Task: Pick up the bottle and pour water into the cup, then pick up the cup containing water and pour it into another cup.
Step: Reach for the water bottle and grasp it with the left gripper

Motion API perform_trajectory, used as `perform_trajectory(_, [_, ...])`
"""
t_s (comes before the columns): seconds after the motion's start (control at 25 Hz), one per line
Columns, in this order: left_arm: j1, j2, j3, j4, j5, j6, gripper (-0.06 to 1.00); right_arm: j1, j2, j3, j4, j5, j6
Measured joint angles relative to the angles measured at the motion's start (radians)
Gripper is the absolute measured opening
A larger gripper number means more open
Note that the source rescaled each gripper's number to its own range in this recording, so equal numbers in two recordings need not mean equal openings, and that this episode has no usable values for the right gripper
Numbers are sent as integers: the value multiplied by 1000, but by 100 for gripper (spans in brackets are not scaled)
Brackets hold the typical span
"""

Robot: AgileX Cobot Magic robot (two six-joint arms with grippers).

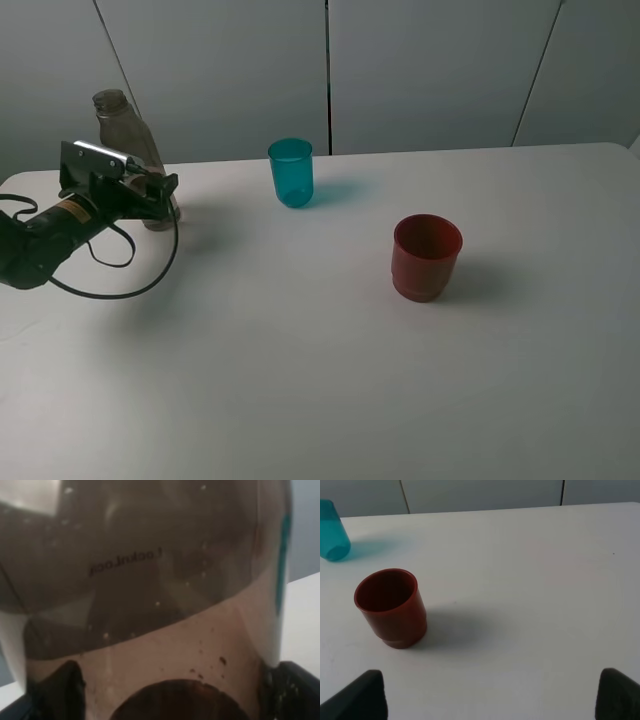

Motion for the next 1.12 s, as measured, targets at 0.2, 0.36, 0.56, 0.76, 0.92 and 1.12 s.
perform_trajectory(0.2, [0, 6, -16, 4, 0, 0, 100, 0, 0, 0, 0, 0, 0])
perform_trajectory(0.36, [0, 6, -16, 4, 0, 3, 100, 0, 0, 0, 0, 0, 6])
perform_trajectory(0.56, [0, 6, -16, 4, 0, 6, 100, 0, 0, 0, 0, 0, 6])
perform_trajectory(0.76, [0, 6, -16, 4, 0, 8, 88, 0, 0, 0, 0, 0, 6])
perform_trajectory(0.92, [0, 6, -16, 7, -2, 6, 17, 0, 0, 0, 0, 0, 0])
perform_trajectory(1.12, [0, 6, -16, 11, -2, 6, 16, 0, 0, 0, 0, 0, 0])
